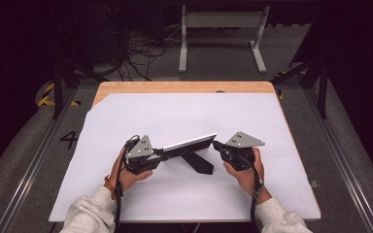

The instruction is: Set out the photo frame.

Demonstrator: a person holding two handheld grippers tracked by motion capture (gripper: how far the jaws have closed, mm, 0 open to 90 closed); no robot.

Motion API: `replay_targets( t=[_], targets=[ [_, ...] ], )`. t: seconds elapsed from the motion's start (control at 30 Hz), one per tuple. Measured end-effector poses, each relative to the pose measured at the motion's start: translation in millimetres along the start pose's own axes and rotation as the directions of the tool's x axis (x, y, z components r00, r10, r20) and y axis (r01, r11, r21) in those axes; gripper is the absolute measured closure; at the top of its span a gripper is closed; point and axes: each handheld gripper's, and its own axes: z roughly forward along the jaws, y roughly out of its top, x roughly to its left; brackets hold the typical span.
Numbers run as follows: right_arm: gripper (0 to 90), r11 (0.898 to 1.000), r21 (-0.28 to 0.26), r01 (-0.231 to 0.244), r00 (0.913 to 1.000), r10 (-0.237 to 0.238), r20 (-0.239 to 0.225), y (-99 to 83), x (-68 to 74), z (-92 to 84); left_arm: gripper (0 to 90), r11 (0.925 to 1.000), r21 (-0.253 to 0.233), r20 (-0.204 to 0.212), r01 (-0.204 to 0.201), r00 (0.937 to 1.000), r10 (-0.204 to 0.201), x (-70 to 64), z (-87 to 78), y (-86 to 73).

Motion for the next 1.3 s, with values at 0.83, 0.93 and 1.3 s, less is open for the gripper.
replay_targets(
  t=[0.83, 0.93, 1.3],
  targets=[
    [90.0, 0.999, -0.030, 0.039, 0.9990, -0.040, -0.023, 10.3, 7.7, 8.6, 82.0, 0.9993, 0.017, -0.015, -0.032, 0.9994, 0.032, -8.8, 0.3, 2.7],
    [90.0, 0.999, -0.029, 0.039, 0.9990, -0.040, -0.019, 11.0, 7.2, 9.7, 81.8, 0.9993, 0.018, -0.011, -0.032, 0.9994, 0.033, -10.2, 0.8, 3.1],
    [90.0, 0.998, -0.046, 0.036, 0.9991, -0.037, -0.021, 12.8, 7.1, 9.4, 80.5, 0.9985, 0.024, 0.003, -0.048, 0.9988, 0.048, -14.5, 2.0, 5.3]
  ],
)
